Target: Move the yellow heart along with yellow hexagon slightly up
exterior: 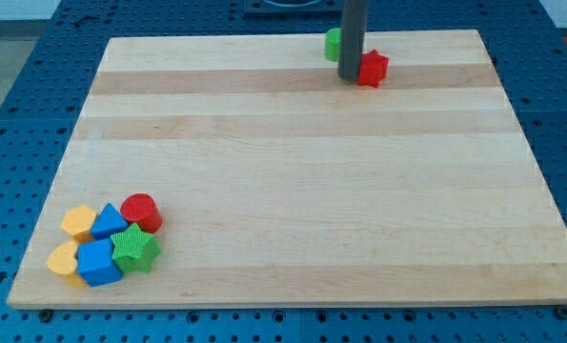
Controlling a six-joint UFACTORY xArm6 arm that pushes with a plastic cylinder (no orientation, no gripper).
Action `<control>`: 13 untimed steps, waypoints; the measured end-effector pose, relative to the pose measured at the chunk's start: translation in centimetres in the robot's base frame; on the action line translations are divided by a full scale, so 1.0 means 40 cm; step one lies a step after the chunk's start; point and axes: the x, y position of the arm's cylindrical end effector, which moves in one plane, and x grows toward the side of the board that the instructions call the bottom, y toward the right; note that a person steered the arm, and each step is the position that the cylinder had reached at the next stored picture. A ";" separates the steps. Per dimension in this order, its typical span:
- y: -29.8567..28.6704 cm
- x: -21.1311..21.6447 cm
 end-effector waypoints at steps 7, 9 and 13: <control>-0.287 0.295; -0.303 0.381; -0.494 0.832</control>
